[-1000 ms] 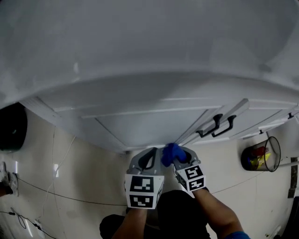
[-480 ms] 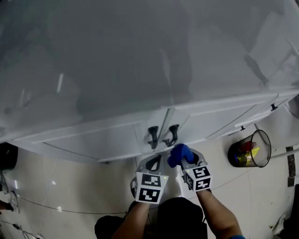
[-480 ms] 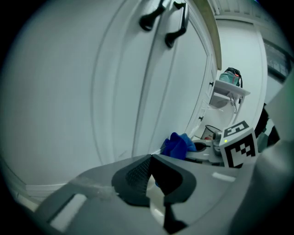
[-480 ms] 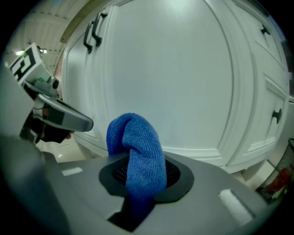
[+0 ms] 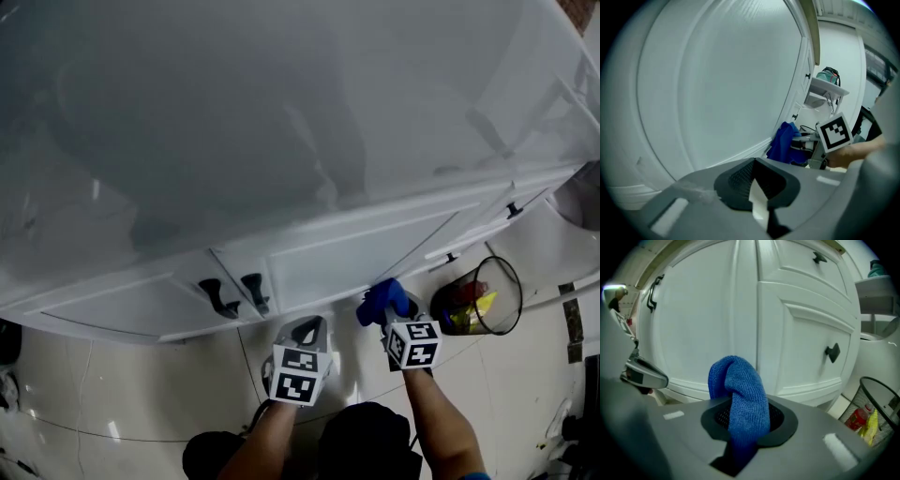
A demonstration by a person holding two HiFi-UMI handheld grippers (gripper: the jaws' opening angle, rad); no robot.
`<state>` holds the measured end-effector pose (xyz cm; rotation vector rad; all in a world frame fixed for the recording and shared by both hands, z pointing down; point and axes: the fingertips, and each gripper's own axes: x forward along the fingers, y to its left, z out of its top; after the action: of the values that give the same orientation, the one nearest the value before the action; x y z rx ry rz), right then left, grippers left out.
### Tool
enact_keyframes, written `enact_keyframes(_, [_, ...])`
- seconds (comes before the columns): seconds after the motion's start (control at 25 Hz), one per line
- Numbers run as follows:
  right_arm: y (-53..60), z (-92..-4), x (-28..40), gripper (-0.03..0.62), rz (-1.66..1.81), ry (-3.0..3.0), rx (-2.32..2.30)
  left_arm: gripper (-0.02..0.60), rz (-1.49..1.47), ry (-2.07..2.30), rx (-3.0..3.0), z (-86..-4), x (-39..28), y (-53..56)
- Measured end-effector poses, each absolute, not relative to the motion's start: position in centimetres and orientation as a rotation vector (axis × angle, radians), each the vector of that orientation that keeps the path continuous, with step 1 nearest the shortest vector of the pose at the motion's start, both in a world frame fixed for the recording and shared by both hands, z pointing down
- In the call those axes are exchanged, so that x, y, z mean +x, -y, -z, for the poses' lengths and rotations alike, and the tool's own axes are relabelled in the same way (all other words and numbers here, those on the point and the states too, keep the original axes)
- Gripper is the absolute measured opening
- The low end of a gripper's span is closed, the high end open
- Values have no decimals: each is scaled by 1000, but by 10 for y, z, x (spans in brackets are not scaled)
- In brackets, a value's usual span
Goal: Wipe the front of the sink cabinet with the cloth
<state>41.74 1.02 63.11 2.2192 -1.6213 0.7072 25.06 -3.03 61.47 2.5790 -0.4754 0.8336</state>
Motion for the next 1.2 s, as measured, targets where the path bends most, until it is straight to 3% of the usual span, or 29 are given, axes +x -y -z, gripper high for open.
enact_keyframes(0.24, [-17,-644,442,83,-734,1537,2234,6,-880,463,2607,-619,253,22])
enact_keyframes(0.56, [-14,-630,404,83,-731,1565,2183,6,-837,465,2634,-607,239,15])
enact_keyframes(0.92, [36,-554,227,83,-558,2048,1834,6,-733,634,2630,-571,153,51])
enact_keyframes(1.2, [74,-531,64,83,-404,2344,1466,6,-623,931,2560,-535,24,99])
